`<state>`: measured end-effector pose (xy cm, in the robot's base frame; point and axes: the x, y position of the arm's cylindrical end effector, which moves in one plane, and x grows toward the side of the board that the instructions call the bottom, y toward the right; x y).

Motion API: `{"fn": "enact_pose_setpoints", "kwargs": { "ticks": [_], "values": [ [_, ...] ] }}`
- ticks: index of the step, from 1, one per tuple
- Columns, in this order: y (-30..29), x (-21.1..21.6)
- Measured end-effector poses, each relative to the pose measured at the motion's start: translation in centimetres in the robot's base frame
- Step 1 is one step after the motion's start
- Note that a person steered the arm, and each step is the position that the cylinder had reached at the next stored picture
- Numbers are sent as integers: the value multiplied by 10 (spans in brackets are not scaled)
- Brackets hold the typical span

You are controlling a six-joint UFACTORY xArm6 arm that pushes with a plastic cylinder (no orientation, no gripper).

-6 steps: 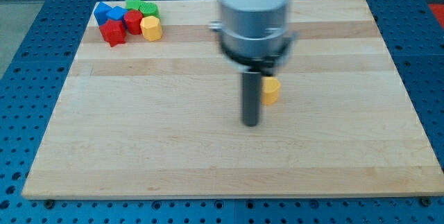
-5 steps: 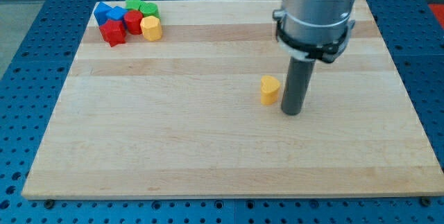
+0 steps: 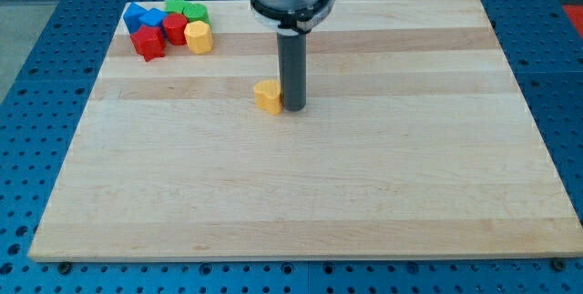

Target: Move the yellow heart into group of blocks

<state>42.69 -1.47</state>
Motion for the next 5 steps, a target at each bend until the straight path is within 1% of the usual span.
{"fn": "enact_pose_setpoints", "kwargs": {
  "ticks": [1,2,3,4,5],
  "values": [
    [-14,-1],
    [-56,-10],
    [-101,-30],
    [-123,-62],
    [-123,-98]
  ]
}}
